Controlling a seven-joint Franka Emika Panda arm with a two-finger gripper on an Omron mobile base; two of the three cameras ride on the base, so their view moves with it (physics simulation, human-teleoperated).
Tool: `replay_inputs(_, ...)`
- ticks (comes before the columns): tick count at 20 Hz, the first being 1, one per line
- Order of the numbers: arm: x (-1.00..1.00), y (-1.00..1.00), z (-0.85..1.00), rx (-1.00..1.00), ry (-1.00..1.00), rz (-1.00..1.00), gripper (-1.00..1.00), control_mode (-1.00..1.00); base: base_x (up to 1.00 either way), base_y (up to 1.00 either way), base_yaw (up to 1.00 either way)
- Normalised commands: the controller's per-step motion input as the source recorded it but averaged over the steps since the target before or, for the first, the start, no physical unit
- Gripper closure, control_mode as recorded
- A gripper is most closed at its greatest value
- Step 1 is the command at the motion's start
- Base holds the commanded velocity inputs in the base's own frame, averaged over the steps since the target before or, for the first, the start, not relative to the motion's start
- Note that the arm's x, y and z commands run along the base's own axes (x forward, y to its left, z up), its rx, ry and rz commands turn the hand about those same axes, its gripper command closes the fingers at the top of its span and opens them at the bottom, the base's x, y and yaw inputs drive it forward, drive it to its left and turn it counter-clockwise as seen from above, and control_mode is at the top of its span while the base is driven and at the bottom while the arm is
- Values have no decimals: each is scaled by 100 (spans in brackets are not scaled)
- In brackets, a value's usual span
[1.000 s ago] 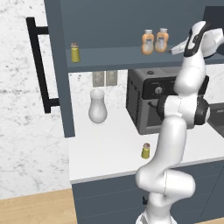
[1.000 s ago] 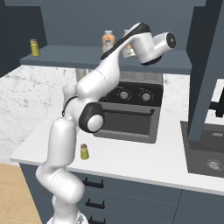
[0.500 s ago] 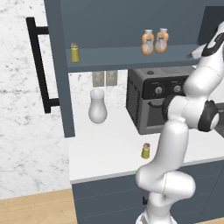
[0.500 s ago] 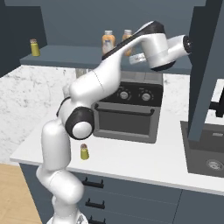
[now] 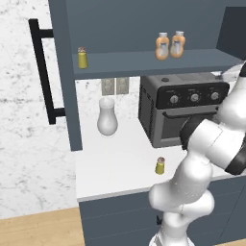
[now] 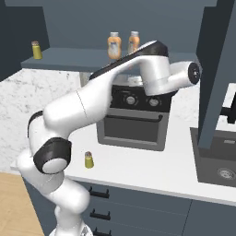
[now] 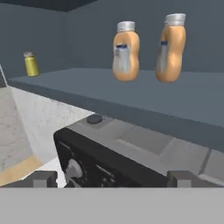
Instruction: Put the shaker and condiment bottle from the counter next to their counterparts in the cabinet.
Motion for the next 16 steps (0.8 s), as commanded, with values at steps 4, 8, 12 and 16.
replay_inputs(4, -100, 31, -100, 3, -42, -25, -100, -100, 0, 0, 0)
replay_inputs(8, -100, 34, -100, 2, -40, -19, -100, -100, 0, 0, 0)
replay_inputs(12, -100, 7, -100, -1, -24, 9, -100, -100, 0, 0, 0)
replay_inputs(16, -72, 13, -100, -5, -11, 32, -100, -100, 0, 0, 0)
